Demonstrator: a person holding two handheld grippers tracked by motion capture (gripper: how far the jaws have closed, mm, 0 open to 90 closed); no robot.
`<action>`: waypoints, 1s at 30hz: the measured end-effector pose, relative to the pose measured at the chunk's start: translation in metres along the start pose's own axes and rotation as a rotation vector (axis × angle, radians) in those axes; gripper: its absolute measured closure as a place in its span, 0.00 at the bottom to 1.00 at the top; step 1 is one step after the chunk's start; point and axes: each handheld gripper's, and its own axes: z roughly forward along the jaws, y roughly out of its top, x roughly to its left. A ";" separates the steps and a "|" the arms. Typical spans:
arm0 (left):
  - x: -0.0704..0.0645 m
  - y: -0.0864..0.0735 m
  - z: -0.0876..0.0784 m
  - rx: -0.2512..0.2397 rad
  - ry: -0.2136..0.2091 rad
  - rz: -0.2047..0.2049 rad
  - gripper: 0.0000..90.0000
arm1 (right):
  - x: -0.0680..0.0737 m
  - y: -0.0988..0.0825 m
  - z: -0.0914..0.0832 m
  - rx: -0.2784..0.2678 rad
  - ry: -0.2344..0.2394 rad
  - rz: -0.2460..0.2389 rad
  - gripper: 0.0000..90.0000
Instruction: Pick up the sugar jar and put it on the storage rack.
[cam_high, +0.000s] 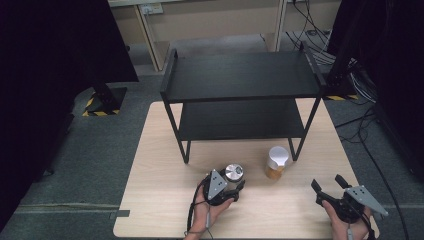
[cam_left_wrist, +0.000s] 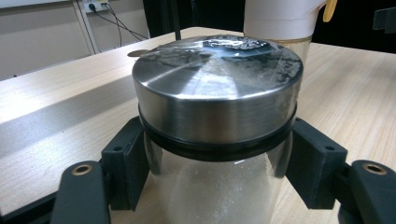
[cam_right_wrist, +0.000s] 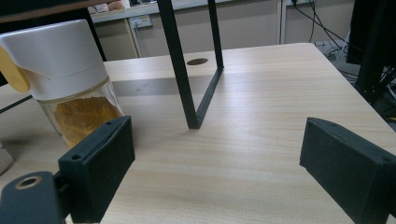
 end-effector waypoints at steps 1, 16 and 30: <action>0.000 -0.001 -0.001 -0.004 0.003 -0.002 0.34 | 0.000 0.000 0.000 0.000 0.000 0.000 0.11; -0.009 0.014 -0.040 -0.142 0.122 -0.009 0.34 | -0.001 0.001 0.001 0.007 0.002 0.002 0.11; -0.022 0.040 -0.070 -0.211 0.253 -0.015 0.34 | -0.001 0.002 0.001 0.011 0.004 0.001 0.11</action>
